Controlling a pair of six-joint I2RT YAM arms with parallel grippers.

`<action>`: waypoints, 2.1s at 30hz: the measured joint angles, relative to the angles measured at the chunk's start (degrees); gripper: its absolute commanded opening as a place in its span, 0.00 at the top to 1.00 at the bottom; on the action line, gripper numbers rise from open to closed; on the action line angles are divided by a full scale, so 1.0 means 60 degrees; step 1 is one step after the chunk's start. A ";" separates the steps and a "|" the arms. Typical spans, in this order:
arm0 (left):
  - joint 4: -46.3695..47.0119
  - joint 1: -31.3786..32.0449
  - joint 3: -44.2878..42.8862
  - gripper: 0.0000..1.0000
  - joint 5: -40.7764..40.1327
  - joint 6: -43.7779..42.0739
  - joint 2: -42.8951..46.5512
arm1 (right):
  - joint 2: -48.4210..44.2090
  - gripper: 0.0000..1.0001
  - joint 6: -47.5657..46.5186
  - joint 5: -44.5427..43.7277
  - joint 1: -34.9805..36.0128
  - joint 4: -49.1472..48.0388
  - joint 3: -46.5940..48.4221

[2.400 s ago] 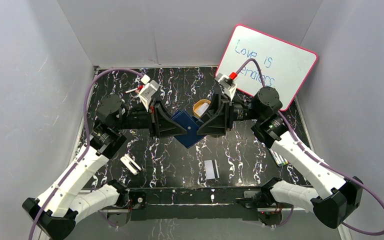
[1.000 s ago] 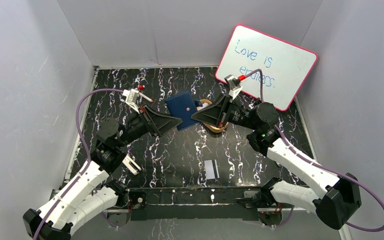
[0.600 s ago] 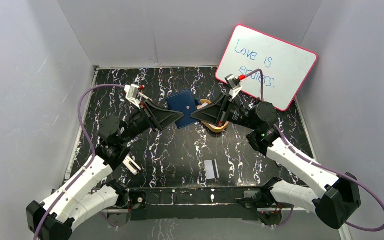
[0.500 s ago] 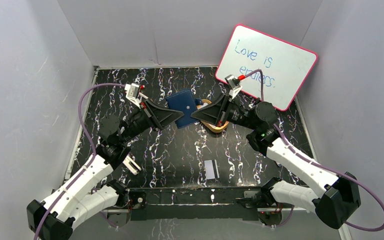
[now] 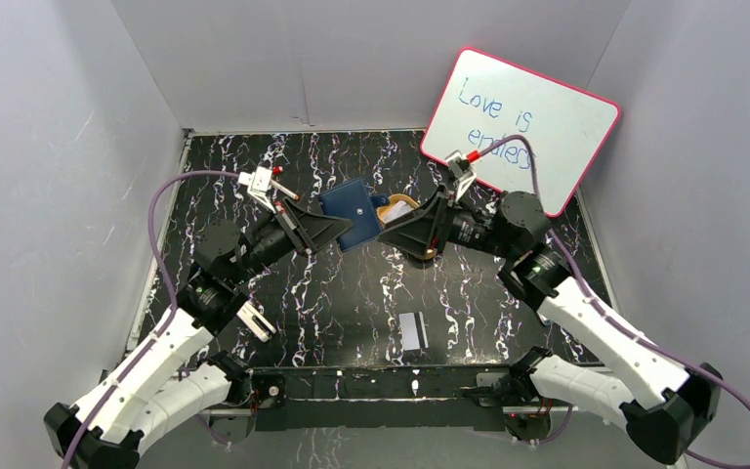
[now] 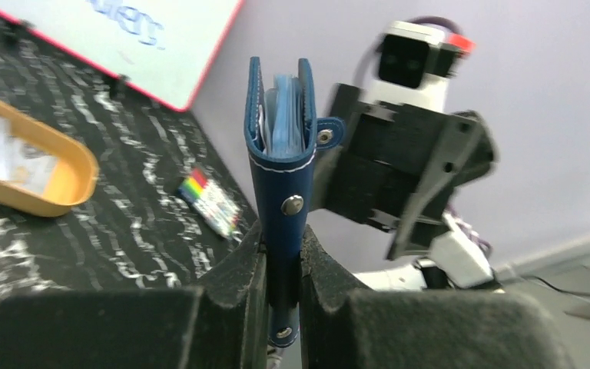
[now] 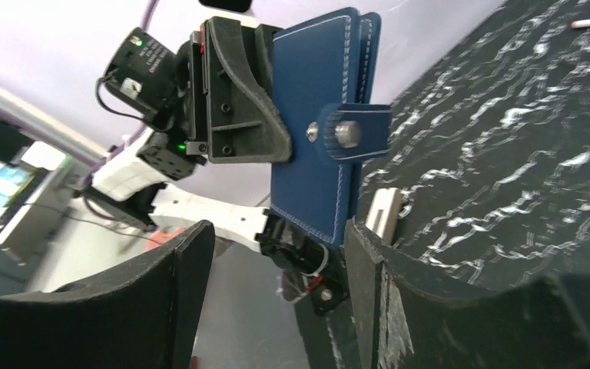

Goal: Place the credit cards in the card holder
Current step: Adjust the card holder, then close the card holder.

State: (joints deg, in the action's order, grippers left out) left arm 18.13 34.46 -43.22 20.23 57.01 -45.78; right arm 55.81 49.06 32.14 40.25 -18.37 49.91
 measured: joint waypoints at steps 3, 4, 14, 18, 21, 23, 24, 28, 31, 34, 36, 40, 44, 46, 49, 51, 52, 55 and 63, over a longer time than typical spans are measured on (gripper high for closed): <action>-0.1231 0.0026 -0.0270 1.00 -0.0681 -0.0353 0.0266 | -0.0543 0.32 -0.1290 -0.0674 0.0000 0.1967 0.0772; -0.1566 0.0018 -0.0291 1.00 -0.0907 -0.0470 0.0339 | -0.0627 0.33 -0.1519 -0.0801 0.0000 0.2248 0.0929; -0.3544 0.0015 -0.0302 1.00 -0.1548 -0.0732 -0.0113 | -0.0066 0.47 -0.3916 -0.2776 0.0040 0.5526 0.3271; -0.3927 0.0015 -0.0353 1.00 -0.1665 -0.0743 -0.0189 | 0.0783 0.47 -0.4262 -0.3559 0.0419 0.6145 0.3424; -0.4054 0.0015 -0.0452 1.00 -0.1738 -0.0743 -0.0211 | 0.1388 0.48 -0.4433 -0.4029 0.0852 0.6462 0.3428; -0.4062 0.0015 -0.0481 1.00 -0.1770 -0.0750 -0.0211 | 0.1716 0.49 -0.4466 -0.4178 0.1020 0.6506 0.3428; -0.4062 0.0015 -0.0481 1.00 -0.1770 -0.0754 -0.0211 | 0.1836 0.49 -0.4462 -0.4240 0.1071 0.6495 0.3428; -0.4058 0.0015 -0.0481 1.00 -0.1770 -0.0769 -0.0189 | 0.2004 0.50 -0.4328 -0.4371 0.1082 0.6269 0.3399; -0.4047 0.0015 -0.0481 1.00 -0.1759 -0.0816 -0.0087 | 0.1953 0.51 -0.4116 -0.4328 0.1016 0.5745 0.3238; -0.3982 0.0015 -0.0477 1.00 -0.1654 -0.0878 0.0058 | 0.1945 0.53 -0.3854 -0.3945 0.0805 0.5319 0.3002; -0.3858 0.0015 -0.0433 1.00 -0.1530 -0.0933 0.0168 | 0.1938 0.53 -0.3654 -0.3628 0.0561 0.5071 0.2790; -0.3690 0.0015 -0.0342 1.00 -0.1195 -0.1020 0.0401 | 0.1800 0.53 -0.3293 -0.2951 -0.0025 0.4692 0.2346; -0.3519 0.0015 -0.0313 1.00 -0.0798 -0.1158 0.0612 | 0.1552 0.55 -0.3169 -0.2193 -0.0335 0.4448 0.2284; -0.3490 0.0015 -0.0313 1.00 -0.0652 -0.1220 0.0659 | 0.1464 0.56 -0.3144 -0.1807 -0.0339 0.4346 0.2284; -0.3483 0.0015 -0.0313 1.00 -0.0517 -0.1268 0.0663 | 0.1435 0.56 -0.3129 -0.1330 -0.0335 0.4302 0.2288; -0.3479 0.0015 -0.0313 1.00 -0.0474 -0.1290 0.0663 | 0.1439 0.56 -0.3129 -0.1129 -0.0335 0.4317 0.2295; -0.3475 0.0015 -0.0313 1.00 -0.0463 -0.1293 0.0663 | 0.1439 0.56 -0.3129 -0.1056 -0.0335 0.4328 0.2320; -0.3464 0.0015 -0.0313 1.00 -0.0433 -0.1297 0.0663 | 0.1439 0.59 -0.3129 -0.0889 -0.0335 0.4382 0.2463; -0.3461 0.0015 -0.0313 1.00 -0.0342 -0.1304 0.0663 | 0.1555 0.68 -0.3111 -0.0594 -0.0335 0.4397 0.2575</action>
State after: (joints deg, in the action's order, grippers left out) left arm -2.63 34.54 -45.10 18.17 49.19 -41.80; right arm 65.14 30.39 28.58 38.24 8.01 65.36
